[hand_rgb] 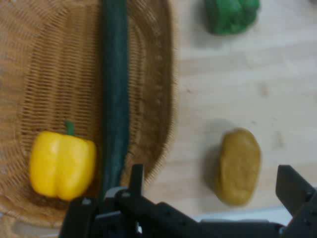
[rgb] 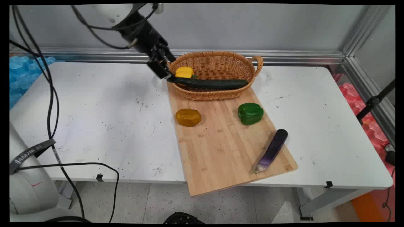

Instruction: Pick up the cucumber from the vegetable basket

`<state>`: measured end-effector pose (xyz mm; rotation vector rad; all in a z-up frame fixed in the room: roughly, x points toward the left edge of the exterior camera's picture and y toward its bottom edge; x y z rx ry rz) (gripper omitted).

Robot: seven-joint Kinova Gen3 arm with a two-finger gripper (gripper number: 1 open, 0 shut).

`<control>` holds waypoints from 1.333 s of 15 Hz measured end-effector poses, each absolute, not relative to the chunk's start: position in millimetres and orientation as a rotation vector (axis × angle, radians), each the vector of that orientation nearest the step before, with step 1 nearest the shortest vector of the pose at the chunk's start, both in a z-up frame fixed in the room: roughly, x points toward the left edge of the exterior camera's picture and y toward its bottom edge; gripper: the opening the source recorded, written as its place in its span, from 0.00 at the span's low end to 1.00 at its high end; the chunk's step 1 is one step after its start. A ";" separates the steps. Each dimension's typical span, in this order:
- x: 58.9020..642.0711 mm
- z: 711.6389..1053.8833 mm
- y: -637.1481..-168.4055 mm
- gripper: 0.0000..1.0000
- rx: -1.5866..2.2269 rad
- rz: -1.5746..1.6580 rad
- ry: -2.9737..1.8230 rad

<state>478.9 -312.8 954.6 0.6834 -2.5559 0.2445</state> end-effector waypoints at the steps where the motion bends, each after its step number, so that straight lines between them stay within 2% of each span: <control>1: 475.1 954.8 -319.9 1.00 0.704 0.257 -2.548; 7: 442.7 935.1 -367.5 1.00 0.786 0.325 -2.539; 16: 387.7 869.6 -442.1 1.00 0.828 0.361 -2.600; 20: 372.1 843.7 -461.0 1.00 0.823 0.343 -2.638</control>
